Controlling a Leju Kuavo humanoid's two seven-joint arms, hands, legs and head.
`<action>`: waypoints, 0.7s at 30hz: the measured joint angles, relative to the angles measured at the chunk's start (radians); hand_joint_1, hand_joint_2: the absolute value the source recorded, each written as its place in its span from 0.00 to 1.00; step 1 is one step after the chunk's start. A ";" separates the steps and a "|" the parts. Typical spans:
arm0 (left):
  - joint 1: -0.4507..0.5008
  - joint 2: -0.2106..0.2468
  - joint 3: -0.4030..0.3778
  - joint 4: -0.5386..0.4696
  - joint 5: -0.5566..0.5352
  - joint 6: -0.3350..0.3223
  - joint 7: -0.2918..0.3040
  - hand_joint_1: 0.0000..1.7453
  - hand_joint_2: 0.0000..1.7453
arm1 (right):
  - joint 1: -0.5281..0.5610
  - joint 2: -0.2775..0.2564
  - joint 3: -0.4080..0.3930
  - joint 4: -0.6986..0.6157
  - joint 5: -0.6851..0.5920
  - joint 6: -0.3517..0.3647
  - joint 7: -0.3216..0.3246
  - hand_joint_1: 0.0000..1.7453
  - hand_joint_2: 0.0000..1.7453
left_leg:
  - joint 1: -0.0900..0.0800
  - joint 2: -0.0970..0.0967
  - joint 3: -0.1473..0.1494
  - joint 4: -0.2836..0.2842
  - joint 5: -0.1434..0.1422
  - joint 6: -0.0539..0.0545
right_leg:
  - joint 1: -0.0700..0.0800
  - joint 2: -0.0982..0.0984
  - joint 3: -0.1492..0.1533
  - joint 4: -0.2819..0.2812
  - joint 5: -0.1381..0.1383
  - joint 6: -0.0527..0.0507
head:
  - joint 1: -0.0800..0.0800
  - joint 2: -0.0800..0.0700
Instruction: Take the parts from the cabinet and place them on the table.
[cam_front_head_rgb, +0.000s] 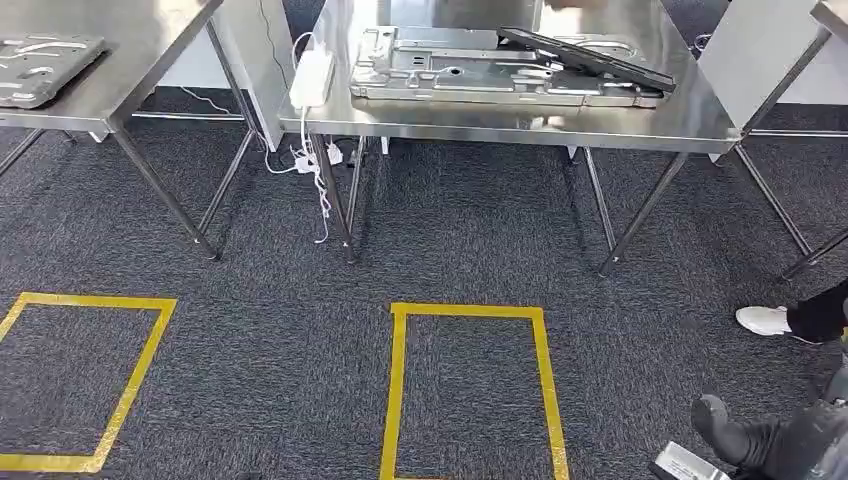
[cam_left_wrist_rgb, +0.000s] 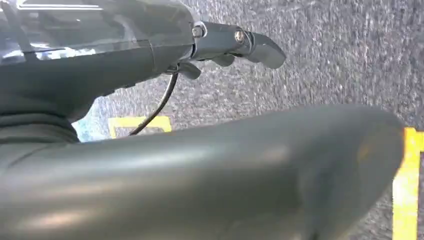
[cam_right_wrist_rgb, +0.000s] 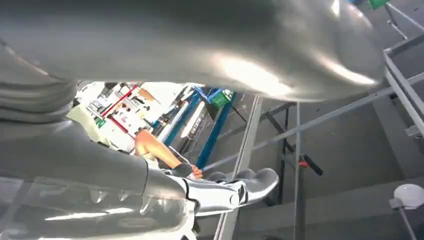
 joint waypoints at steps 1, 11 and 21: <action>0.000 0.001 0.000 0.000 0.000 0.000 0.000 0.00 0.00 | -0.002 -0.006 0.000 0.000 -0.003 0.000 0.000 0.00 0.00 | 0.000 0.001 -0.008 0.001 0.004 0.006 | -0.001 0.000 -0.035 0.073 -0.048 0.002 | 0.013 0.000; 0.001 0.006 0.008 -0.001 0.000 0.001 0.001 0.00 0.00 | -0.004 -0.019 0.014 0.001 -0.027 0.000 0.000 0.00 0.00 | -0.011 0.045 -0.036 0.021 0.016 -0.016 | -0.008 -0.041 0.028 -0.026 0.018 0.002 | 0.027 0.000; 0.004 0.006 0.010 0.000 0.003 0.000 0.001 0.00 0.00 | -0.001 -0.021 0.018 0.001 -0.032 0.000 0.000 0.00 0.00 | -0.007 -0.002 -0.136 0.315 -0.130 -0.022 | 0.003 0.018 -0.007 -0.020 0.048 -0.046 | 0.001 0.000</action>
